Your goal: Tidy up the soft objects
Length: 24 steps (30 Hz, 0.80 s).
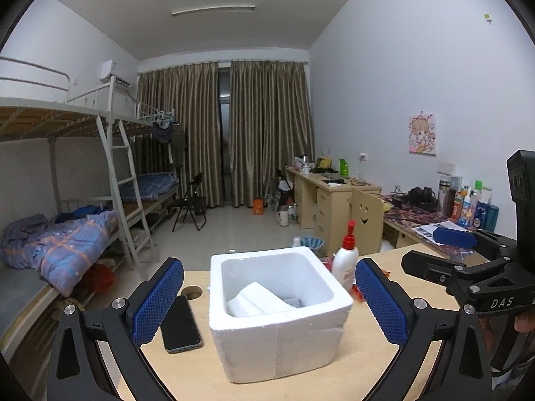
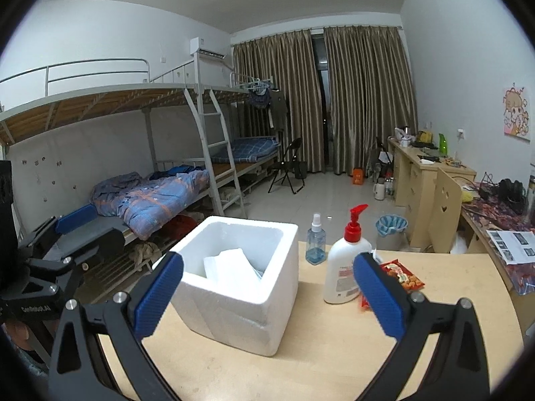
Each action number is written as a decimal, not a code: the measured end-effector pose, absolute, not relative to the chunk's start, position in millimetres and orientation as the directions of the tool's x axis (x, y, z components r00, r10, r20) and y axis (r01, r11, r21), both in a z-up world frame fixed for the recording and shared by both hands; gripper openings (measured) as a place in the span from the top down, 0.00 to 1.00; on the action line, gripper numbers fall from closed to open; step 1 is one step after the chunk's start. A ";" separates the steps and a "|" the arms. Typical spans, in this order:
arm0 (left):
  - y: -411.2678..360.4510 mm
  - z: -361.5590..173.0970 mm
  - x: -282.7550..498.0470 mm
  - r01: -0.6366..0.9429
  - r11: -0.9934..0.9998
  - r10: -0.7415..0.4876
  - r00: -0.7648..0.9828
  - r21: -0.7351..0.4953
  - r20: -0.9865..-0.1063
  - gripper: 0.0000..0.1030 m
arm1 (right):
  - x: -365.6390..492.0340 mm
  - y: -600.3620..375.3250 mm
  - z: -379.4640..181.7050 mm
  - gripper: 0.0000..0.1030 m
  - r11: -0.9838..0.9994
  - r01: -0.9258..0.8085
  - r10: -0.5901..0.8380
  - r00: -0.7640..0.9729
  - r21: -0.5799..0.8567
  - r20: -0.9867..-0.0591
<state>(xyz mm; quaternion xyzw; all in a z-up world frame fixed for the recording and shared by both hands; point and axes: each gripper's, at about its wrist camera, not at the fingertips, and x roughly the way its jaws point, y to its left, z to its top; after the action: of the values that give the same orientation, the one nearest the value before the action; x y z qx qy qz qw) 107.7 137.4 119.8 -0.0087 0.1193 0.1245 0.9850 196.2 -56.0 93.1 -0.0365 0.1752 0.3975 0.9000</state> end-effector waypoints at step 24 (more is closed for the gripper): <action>68.4 126.4 22.0 -0.193 0.981 0.195 0.970 0.028 -0.148 0.00 | 120.1 -105.2 89.9 0.00 0.686 -0.727 0.698 0.659 -0.003 -0.280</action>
<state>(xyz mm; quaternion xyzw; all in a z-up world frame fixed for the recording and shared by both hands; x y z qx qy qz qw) 22.0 68.4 126.4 0.0065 0.0754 0.0976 0.9923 120.1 -105.2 89.9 -0.0573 0.1296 0.3918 0.9091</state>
